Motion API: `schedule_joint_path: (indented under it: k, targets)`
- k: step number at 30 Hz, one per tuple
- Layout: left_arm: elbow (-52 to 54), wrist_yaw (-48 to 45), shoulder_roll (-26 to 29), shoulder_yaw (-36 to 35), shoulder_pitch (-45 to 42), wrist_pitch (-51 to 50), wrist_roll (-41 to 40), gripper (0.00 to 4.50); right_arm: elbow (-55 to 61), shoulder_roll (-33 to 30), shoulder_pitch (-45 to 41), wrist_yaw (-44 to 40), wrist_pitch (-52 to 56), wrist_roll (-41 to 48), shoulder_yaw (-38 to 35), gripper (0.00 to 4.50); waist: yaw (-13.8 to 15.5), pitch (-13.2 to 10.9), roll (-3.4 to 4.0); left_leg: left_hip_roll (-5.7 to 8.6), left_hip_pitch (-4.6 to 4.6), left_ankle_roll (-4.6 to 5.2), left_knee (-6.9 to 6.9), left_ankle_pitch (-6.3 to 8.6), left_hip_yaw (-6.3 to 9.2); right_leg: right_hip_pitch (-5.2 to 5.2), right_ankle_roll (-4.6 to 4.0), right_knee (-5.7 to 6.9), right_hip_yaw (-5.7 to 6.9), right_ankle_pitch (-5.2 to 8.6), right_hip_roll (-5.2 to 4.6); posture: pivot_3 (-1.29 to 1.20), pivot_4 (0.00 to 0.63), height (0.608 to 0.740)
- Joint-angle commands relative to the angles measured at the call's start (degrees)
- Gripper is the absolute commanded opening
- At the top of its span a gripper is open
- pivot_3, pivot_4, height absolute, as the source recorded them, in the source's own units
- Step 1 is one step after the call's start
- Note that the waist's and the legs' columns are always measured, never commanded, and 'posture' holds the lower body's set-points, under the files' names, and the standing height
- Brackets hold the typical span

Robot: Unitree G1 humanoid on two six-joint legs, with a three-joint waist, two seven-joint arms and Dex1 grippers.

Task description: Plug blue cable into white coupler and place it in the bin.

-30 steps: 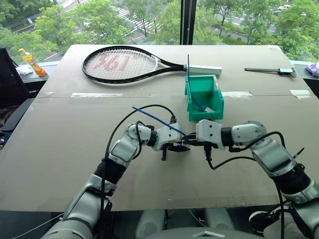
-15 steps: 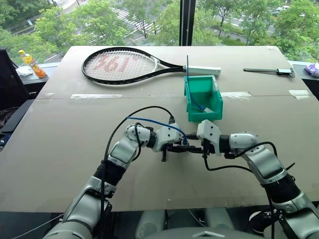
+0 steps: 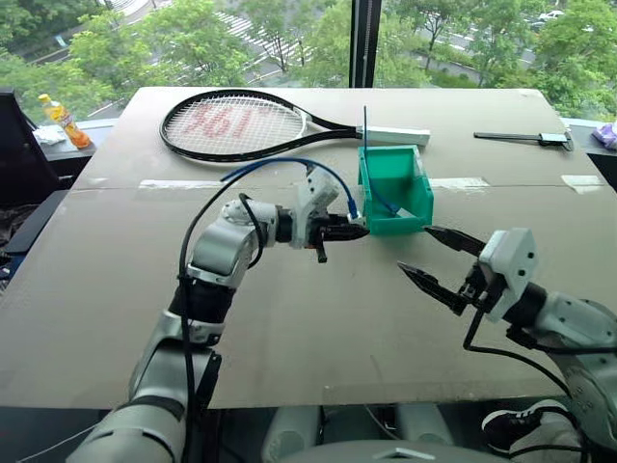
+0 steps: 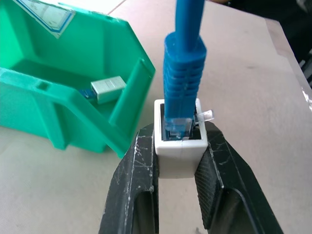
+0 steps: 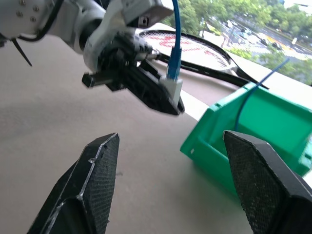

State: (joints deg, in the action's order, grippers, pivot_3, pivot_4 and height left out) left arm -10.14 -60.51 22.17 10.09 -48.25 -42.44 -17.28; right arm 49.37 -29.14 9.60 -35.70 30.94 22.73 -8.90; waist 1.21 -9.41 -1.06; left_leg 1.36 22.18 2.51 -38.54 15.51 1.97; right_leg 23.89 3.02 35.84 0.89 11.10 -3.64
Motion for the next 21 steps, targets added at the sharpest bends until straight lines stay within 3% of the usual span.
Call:
schedule_joint_path:
  k: [1, 4, 8, 12, 13, 19, 20, 21]
  targets:
    - [-5.62, 3.79, -3.31, -0.81, -8.07, -4.09, -0.31, 0.41, 4.09, 0.05, 4.53, 2.97, -1.22, -1.31, -4.34, 3.28, -0.38, -0.01, 0.02, 0.03, -0.01, 0.0, 0.0, 0.0, -0.04, 0.0, 0.01, -0.01, -0.04, 0.0, 0.0, 0.0, 0.15, 0.74]
    - [-13.34, 5.98, -5.49, -0.7, -13.77, -4.1, 1.25, 0.41, 5.1, 0.45, 7.38, 5.2, -1.64, -2.84, -5.43, 3.28, -0.71, -0.03, -0.03, 0.07, -0.01, 0.01, 0.0, 0.0, -0.09, 0.0, 0.05, -0.02, -0.1, 0.02, -0.03, 0.0, 0.15, 0.74]
    - [-36.58, 13.19, -12.94, -2.68, -27.17, 0.13, 4.11, 0.41, 7.63, 3.0, 14.65, 8.89, -3.44, -5.92, -7.72, 3.28, -0.24, -0.15, -0.19, 0.13, 0.02, 0.01, 0.03, 0.0, -0.05, 0.03, 0.15, 0.01, -0.04, 0.1, 0.01, 0.0, 0.15, 0.74]
    - [-48.58, 12.24, -15.33, -2.22, -31.86, 4.98, 6.81, 0.41, 7.31, 3.31, 15.36, 10.41, -4.6, -7.97, -6.54, 3.28, -1.07, -0.16, -0.19, 0.13, -0.01, 0.02, 0.04, 0.01, -0.19, 0.04, 0.21, -0.04, -0.19, 0.13, -0.02, 0.0, 0.15, 0.74]
    - [-50.63, 11.95, -15.75, -2.39, -32.7, 5.83, 7.16, 1.42, 7.32, 3.67, 15.24, 11.07, -5.07, -8.56, -6.44, 3.31, -1.19, -0.17, -0.19, 0.11, -0.01, 0.02, 0.04, 0.01, -0.2, 0.05, 0.21, -0.03, -0.2, 0.13, -0.02, 0.0, 0.15, 0.74]
    - [-54.2, 9.55, -15.02, -3.2, -35.17, 6.39, 8.84, 3.92, 6.41, 5.87, 14.05, 12.46, -5.29, -6.54, -6.46, 3.31, -1.2, -0.23, -0.22, 0.06, 0.05, 0.02, 0.09, 0.01, -0.11, 0.12, 0.2, 0.0, -0.11, 0.13, 0.0, 0.0, 0.15, 0.74]
    - [-53.62, 8.56, -14.59, -3.14, -35.16, 5.57, 8.99, 4.49, 5.96, 6.61, 13.34, 12.59, -5.44, -5.35, -7.06, 3.55, -1.23, -0.23, -0.22, 0.07, 0.06, 0.02, 0.08, 0.01, -0.11, 0.12, 0.2, 0.0, -0.12, 0.13, -0.01, 0.0, 0.15, 0.74]
    - [-52.66, 7.45, -14.03, -3.09, -35.07, 4.17, 9.02, 4.5, 5.62, 7.21, 12.33, 12.56, -5.46, -3.65, -7.77, 3.83, -1.32, -0.23, -0.22, 0.07, 0.05, 0.02, 0.08, 0.01, -0.13, 0.12, 0.2, -0.01, -0.14, 0.13, -0.02, 0.0, 0.15, 0.74]
